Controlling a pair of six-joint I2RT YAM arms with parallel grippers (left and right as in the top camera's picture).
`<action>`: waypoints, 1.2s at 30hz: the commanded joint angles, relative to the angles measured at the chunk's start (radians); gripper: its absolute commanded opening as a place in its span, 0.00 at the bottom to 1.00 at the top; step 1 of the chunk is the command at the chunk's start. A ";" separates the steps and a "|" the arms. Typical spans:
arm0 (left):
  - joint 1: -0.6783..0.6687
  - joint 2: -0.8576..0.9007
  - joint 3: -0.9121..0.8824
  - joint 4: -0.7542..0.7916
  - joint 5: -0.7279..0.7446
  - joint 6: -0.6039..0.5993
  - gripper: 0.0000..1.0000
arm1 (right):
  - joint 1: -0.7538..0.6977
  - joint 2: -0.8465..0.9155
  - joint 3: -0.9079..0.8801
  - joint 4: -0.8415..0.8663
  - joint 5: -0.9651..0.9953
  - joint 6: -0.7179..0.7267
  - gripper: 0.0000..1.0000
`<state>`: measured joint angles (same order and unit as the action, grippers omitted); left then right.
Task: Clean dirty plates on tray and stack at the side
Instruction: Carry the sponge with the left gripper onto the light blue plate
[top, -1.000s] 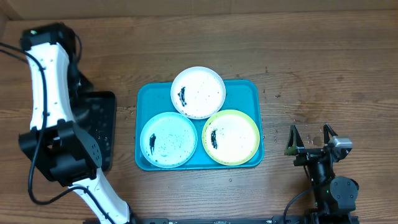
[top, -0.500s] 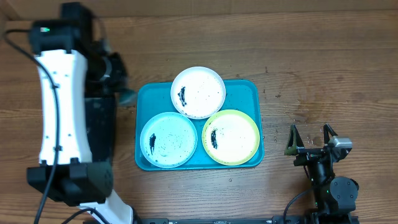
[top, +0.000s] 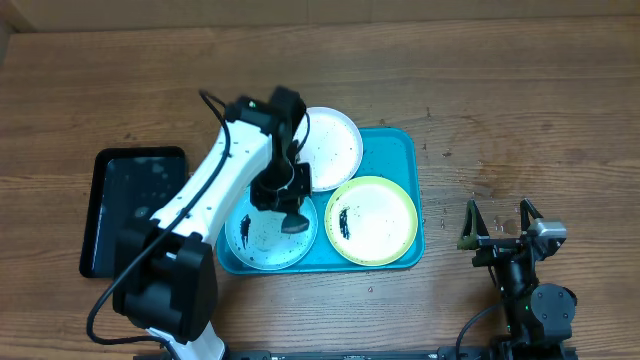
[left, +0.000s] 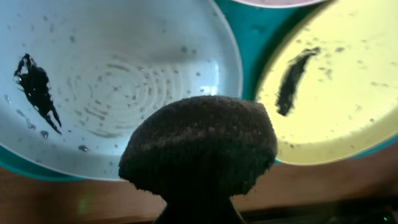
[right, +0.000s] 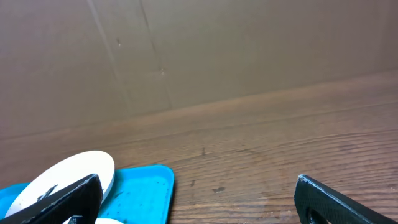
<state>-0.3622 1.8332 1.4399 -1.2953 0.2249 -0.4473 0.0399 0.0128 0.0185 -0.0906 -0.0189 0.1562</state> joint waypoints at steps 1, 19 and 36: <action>0.037 -0.006 -0.059 0.041 -0.031 -0.044 0.04 | -0.002 -0.010 -0.010 0.006 0.006 -0.008 1.00; 0.063 -0.006 -0.277 0.319 0.104 0.006 0.51 | -0.002 -0.010 -0.010 0.006 0.006 -0.008 1.00; 0.323 -0.274 0.145 -0.089 0.049 0.179 0.63 | -0.002 -0.010 -0.010 0.006 0.006 -0.008 1.00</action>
<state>-0.0460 1.6798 1.5513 -1.3663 0.3134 -0.3187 0.0399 0.0128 0.0185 -0.0910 -0.0193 0.1555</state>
